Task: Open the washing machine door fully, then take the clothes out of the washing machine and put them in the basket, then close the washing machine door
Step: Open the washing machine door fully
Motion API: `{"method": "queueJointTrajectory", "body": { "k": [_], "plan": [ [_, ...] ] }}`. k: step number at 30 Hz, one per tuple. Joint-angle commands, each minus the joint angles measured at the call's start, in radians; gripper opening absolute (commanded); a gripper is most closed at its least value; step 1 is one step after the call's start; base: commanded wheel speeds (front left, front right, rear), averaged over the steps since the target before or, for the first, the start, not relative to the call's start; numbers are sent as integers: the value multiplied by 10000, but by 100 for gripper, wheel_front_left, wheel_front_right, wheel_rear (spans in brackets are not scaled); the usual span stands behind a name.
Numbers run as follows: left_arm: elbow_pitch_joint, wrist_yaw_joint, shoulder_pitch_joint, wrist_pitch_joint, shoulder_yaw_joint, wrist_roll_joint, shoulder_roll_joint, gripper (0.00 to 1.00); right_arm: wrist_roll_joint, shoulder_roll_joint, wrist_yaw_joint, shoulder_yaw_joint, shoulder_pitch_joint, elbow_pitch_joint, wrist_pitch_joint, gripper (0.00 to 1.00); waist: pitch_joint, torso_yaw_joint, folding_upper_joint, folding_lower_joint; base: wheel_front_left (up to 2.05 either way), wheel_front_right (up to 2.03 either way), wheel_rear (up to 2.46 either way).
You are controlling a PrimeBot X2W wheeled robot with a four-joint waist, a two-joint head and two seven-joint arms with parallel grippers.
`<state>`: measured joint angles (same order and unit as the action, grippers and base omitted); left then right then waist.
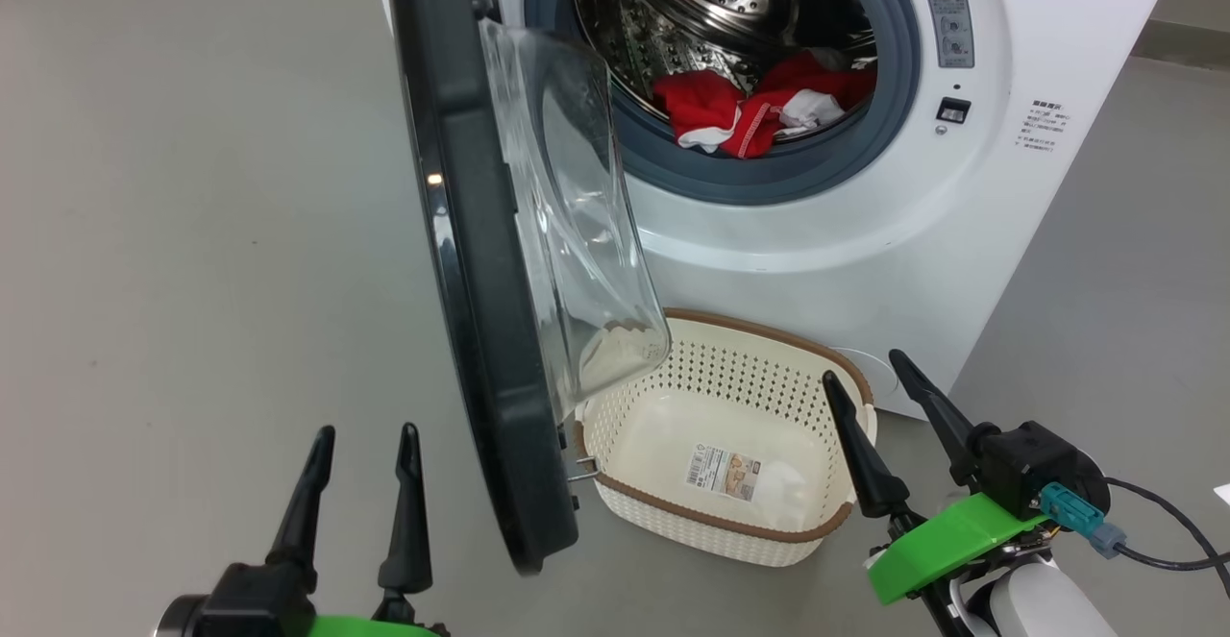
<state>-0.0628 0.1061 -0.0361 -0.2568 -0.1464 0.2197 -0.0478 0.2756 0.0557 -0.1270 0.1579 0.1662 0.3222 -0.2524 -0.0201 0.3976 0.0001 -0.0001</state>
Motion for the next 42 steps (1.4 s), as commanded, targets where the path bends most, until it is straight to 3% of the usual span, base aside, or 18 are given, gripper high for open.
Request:
{"method": "queueJointTrajectory", "body": {
  "k": [1, 8, 9, 10, 31, 36, 42],
  "plan": [
    [216, 77, -151, -49, 358, 14, -48, 100, -110, -54, -37, 169, 131, -212, -93, 100, -4, -3, -1, 1, 0, 0, 0],
    [133, 88, -155, -49, 353, -2, -42, 100, -31, -54, -37, 148, 185, -163, -93, 100, -3, -51, -1, 1, 0, 0, 0],
    [118, 83, -161, -49, 350, -14, -41, 40, -18, -54, -37, 150, 185, -167, -93, 100, -8, -57, -1, 1, 0, 0, 0],
    [107, 72, -171, -49, 343, -23, -41, 0, -11, -54, -37, 154, 184, -171, -93, 100, -13, -63, -1, 1, 0, 0, 0],
    [1899, -464, -1344, -49, 464, 35, -32, 0, 93, -54, -37, 3, 238, -43, -93, 100, 54, -63, -1, 1, 0, 0, 0],
    [2455, -734, -1643, -49, 12, 382, -28, 0, 220, -54, -37, -18, 243, -11, -93, 100, 17, -107, -1, 1, 0, 0, 0],
    [2711, -830, -1818, 206, -939, -58, -42, 0, 193, -55, -37, 13, 276, 1, -93, 100, -52, -146, -1, 1, 0, 0, 0]
  ]
}}
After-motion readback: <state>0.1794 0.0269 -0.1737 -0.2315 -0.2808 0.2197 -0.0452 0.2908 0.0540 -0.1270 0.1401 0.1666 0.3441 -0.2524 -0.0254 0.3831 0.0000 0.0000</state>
